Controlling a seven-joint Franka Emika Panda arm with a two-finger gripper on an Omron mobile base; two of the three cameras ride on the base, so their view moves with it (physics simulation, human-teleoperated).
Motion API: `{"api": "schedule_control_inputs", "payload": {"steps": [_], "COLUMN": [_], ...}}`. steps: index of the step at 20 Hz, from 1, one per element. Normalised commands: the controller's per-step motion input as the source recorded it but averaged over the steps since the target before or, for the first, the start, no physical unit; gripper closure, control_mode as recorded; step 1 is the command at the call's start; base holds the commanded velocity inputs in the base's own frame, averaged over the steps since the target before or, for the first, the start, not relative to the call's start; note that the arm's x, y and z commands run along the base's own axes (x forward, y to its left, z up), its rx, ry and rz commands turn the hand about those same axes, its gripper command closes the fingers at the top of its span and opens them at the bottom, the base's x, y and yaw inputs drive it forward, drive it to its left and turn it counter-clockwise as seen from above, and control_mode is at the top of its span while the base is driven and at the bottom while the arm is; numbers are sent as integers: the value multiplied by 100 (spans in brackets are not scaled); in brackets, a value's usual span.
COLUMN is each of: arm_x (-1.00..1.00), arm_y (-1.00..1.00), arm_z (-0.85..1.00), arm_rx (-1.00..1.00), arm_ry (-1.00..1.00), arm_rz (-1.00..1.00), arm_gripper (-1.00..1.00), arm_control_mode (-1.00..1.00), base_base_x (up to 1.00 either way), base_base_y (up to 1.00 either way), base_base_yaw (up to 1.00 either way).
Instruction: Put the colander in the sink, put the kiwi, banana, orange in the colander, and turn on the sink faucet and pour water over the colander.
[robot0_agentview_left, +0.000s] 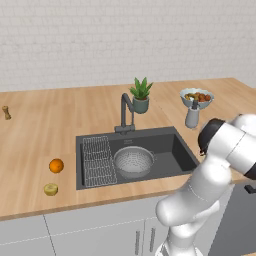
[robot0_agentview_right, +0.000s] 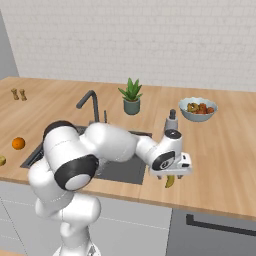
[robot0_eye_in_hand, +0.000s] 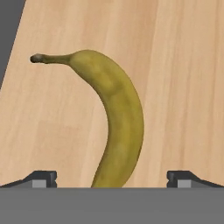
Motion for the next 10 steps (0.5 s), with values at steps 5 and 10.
{"api": "schedule_control_inputs", "payload": {"steps": [5,10], "arm_x": [25,13], "arm_y": [-13,-13], "arm_z": [-30,-35], "arm_rx": [2,1], "arm_ry": [2,1], "arm_rz": [0,0], "arm_gripper": [-100,-100], "arm_control_mode": [-100,-100], "base_base_x": [0,0], "base_base_y": [0,0], "base_base_yaw": [0,0]}}
